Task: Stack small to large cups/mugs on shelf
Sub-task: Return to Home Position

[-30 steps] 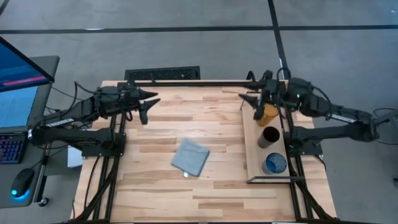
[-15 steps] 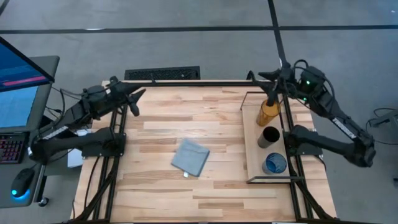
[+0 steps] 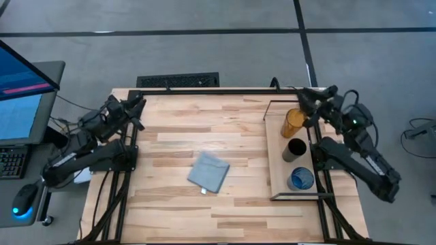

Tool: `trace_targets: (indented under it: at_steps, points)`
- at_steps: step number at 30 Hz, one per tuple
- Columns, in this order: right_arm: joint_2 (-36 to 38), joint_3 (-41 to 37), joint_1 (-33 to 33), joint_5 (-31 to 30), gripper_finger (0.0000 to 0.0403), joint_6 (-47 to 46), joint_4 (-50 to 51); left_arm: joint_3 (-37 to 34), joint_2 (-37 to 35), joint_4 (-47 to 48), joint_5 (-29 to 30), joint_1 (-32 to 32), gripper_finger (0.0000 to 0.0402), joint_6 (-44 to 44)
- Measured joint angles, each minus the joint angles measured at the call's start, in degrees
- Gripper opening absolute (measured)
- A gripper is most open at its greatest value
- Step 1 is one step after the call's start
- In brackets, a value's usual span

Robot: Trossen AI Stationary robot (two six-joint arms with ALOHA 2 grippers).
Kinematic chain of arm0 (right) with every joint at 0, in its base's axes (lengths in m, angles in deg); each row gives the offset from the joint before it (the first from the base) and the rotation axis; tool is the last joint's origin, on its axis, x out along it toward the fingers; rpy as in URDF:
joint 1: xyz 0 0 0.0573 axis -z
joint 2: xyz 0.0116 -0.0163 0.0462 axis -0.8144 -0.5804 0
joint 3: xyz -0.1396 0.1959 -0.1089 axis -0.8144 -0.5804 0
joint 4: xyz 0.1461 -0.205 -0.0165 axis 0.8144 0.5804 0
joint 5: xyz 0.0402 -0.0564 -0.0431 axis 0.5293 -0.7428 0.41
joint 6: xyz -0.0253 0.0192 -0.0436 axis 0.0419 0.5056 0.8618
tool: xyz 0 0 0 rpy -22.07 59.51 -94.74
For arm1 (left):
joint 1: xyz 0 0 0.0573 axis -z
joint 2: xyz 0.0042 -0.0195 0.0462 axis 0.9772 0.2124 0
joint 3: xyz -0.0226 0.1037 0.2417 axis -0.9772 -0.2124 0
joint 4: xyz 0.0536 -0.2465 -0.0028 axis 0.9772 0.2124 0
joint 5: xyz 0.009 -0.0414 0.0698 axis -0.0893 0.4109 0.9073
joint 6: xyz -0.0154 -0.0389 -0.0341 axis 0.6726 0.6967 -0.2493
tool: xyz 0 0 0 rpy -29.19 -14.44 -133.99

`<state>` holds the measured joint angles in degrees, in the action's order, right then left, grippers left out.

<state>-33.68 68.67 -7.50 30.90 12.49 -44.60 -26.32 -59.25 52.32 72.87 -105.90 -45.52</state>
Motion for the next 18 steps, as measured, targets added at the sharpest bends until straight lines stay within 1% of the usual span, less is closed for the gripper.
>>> trace_targets:
  at_steps: [4,5,11,14,17,18]
  points:
    - [8.43,-4.11,0.00,-3.91,0.0214,-0.06,0.12,-1.16,-2.26,0.81,1.48,-0.02,0.0114,-0.06]
    - [9.44,-4.91,0.00,-4.46,0.0214,-0.21,-0.07,-1.43,-2.57,1.01,1.53,-0.02,0.0114,-0.02]
    - [7.45,-7.05,-0.11,-5.27,0.0214,-0.99,0.07,-4.07,-2.66,1.34,2.55,-0.02,0.0114,0.37]
    - [8.43,-10.02,-0.11,-5.71,0.0214,-1.51,-3.72,-5.68,-3.00,1.22,3.40,-0.02,0.0114,1.58]
    - [9.21,-13.39,0.02,-6.19,0.0214,-1.64,-10.05,-6.93,-3.34,-0.30,4.87,-0.02,0.0114,1.77]
    - [9.16,-14.48,0.00,-7.48,0.0214,-1.65,-11.12,-7.22,-3.45,-0.60,5.42,-0.02,0.0114,1.76]
